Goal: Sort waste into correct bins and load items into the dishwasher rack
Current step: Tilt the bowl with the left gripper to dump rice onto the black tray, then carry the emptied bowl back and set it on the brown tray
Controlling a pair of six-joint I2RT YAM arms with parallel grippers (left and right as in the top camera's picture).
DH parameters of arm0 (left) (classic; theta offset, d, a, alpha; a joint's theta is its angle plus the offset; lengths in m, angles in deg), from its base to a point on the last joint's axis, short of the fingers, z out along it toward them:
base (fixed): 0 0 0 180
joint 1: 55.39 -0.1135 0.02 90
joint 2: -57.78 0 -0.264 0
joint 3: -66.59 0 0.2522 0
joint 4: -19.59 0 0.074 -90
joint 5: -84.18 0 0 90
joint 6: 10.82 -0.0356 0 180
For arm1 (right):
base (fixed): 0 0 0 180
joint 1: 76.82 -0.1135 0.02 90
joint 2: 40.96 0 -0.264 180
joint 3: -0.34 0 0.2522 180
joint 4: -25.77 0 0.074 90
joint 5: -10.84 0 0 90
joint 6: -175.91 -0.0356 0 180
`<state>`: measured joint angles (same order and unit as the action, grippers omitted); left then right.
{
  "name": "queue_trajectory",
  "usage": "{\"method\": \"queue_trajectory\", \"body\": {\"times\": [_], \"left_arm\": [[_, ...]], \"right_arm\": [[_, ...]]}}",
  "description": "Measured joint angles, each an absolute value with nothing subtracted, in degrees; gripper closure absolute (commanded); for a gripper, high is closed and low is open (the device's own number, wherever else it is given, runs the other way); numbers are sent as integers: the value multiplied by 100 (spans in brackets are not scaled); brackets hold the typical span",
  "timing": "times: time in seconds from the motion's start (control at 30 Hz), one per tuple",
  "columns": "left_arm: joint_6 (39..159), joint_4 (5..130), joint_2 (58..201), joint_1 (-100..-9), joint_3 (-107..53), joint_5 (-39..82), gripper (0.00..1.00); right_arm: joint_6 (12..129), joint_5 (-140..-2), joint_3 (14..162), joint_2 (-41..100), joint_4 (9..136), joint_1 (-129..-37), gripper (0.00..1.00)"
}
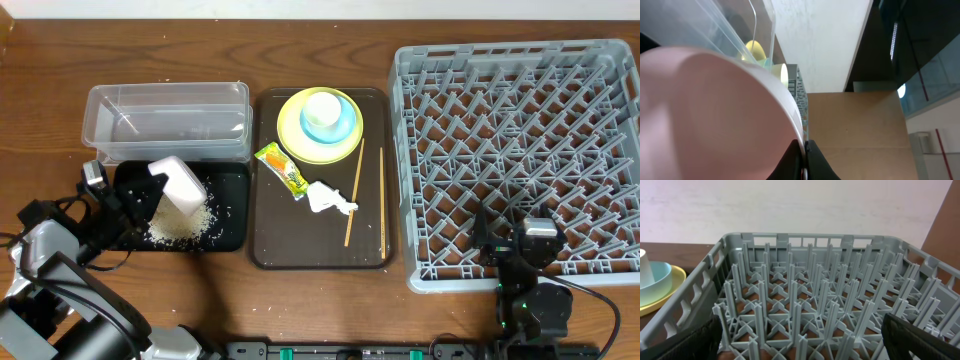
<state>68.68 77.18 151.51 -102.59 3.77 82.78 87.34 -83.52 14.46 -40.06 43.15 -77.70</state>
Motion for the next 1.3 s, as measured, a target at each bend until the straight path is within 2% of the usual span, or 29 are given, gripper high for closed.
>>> {"method": "queue_trajectory", "body": {"times": [0.5, 0.7, 0.97, 1.13, 1.3], "left_arm": [[7211, 7679, 14690, -10259, 316, 8210, 94], [7668, 7651, 13779, -10036, 126, 7319, 94], [8346, 7642, 12456, -8834, 126, 5638, 94], [8726, 7736, 11893, -7559, 126, 4621, 94], [9021, 8005, 11785, -5911, 119, 3507, 94]], "right_arm": [[8732, -8352, 1446, -4006, 4315, -7770, 1], [8732, -8350, 1446, -4006, 4315, -7770, 1], [8732, -8352, 1446, -4006, 4315, -7770, 1], [8734, -8352, 1446, -4006, 4315, -7770, 1], [8732, -8352, 1449, -4006, 4313, -7770, 1]]}}
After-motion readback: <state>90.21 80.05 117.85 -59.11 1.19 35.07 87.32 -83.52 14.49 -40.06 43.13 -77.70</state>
